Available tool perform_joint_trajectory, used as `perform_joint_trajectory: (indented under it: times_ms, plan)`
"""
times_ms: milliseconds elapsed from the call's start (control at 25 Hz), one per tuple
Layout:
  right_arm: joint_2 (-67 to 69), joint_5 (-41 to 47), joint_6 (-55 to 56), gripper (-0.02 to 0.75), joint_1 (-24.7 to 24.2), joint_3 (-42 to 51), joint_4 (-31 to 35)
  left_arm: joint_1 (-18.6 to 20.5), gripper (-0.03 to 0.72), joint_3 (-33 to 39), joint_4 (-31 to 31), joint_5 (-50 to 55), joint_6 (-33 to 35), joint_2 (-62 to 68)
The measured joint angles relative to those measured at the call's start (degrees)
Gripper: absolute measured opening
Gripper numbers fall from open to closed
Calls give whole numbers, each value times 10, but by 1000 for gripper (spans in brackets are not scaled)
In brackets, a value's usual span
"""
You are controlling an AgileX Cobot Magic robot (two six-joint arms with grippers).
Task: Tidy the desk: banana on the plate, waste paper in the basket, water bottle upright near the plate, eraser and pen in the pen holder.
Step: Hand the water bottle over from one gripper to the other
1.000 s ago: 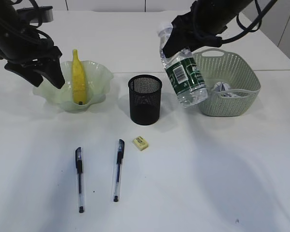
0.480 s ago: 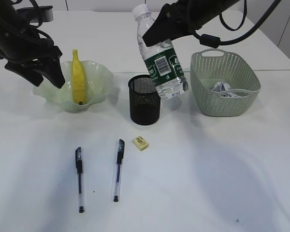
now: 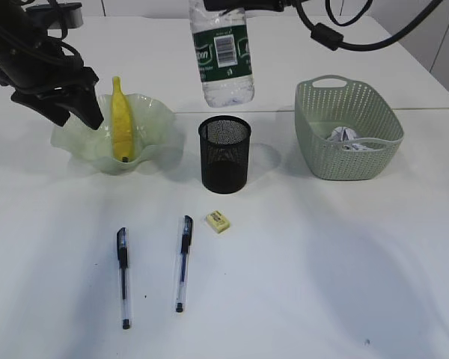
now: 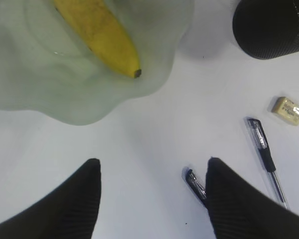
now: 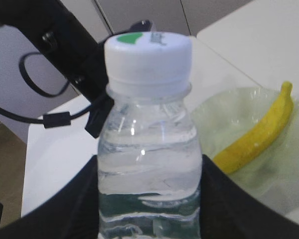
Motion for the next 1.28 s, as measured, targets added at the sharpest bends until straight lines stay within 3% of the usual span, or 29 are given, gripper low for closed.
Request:
perform_joint_trajectory:
  times_ms: [160, 520, 880, 1280]
  plan:
    - [-2, 0, -34, 380, -12, -1, 59, 0, 465, 0, 0, -15, 4, 0]
    - [-2, 0, -73, 380, -15, -1, 103, 0, 459, 0, 3, -30, 8, 0]
    - [-2, 0, -92, 379, -15, -1, 118, 0, 354, 0, 16, -62, 24, 0]
    - [-2, 0, -98, 379, -15, -1, 123, 0, 292, 0, -83, -125, 103, 0]
